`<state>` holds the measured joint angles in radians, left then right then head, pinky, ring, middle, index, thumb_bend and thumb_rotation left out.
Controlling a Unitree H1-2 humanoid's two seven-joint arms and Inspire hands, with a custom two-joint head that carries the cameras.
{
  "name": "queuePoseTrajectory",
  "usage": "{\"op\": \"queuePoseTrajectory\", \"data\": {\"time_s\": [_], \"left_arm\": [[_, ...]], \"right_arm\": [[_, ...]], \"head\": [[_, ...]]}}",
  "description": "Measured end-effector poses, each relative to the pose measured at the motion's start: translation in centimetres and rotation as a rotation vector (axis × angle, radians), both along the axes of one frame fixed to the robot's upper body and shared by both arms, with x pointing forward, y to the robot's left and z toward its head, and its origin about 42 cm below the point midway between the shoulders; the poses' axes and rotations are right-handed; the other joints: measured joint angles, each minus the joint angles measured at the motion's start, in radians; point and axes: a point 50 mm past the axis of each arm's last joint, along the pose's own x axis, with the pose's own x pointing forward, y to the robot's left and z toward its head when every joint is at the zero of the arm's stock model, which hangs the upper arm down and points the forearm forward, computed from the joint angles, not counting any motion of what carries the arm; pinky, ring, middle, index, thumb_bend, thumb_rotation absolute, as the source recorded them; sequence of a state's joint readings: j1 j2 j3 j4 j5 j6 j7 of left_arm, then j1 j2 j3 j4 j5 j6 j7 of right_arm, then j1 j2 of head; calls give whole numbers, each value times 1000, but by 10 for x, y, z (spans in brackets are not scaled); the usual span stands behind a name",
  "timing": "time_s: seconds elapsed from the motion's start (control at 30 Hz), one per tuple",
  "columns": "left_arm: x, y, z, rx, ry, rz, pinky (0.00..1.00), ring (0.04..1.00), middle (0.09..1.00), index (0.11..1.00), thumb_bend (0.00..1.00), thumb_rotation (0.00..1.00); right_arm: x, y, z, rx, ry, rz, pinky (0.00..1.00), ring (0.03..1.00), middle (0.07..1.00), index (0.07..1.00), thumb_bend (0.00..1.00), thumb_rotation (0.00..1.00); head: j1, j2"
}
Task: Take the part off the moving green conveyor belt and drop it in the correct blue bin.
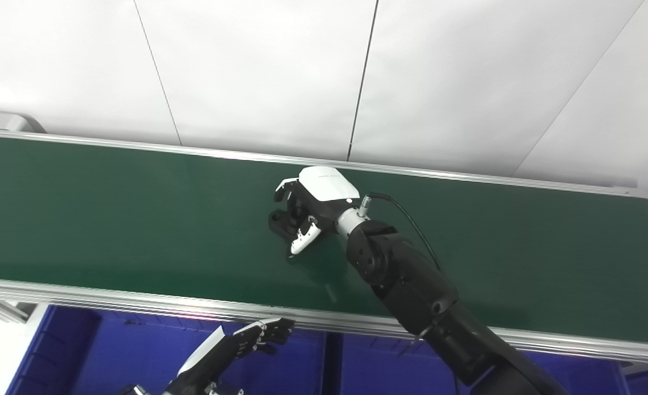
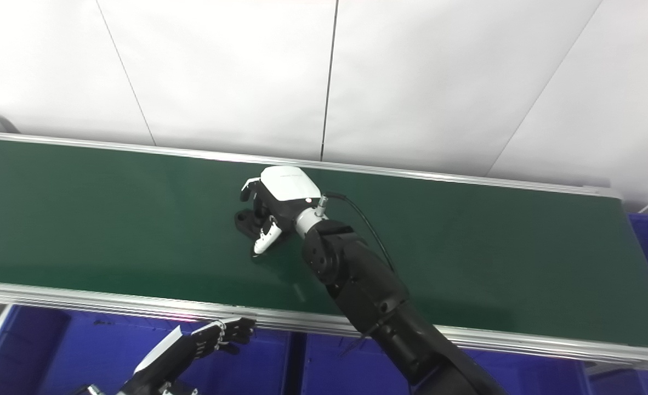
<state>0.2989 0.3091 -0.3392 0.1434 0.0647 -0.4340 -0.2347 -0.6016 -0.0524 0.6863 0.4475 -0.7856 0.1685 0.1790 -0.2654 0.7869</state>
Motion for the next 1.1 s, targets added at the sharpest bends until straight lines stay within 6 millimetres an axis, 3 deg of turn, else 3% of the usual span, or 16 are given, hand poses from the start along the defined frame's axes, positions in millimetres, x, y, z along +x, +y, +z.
{"op": "queuePoseTrajectory", "data": {"time_s": [0.2, 0.8, 1.1], "left_arm": [[1, 1, 1, -14, 0, 6, 727, 801, 834, 840, 850, 206], [3, 2, 5, -13, -16, 9, 743, 800, 832, 838, 859, 237], [3, 2, 6, -15, -20, 9, 735, 798, 826, 833, 857, 216]], "right_arm": [[-5, -6, 2, -48, -41, 23, 315, 387, 505, 547, 511, 0], [-12, -9, 6, -155, -157, 53, 257, 368, 464, 545, 511, 0], [-39, -16, 3, -48, -136, 23, 265, 362, 480, 546, 508, 0]], "head": [[-2, 9], [0, 18], [3, 28]]}}
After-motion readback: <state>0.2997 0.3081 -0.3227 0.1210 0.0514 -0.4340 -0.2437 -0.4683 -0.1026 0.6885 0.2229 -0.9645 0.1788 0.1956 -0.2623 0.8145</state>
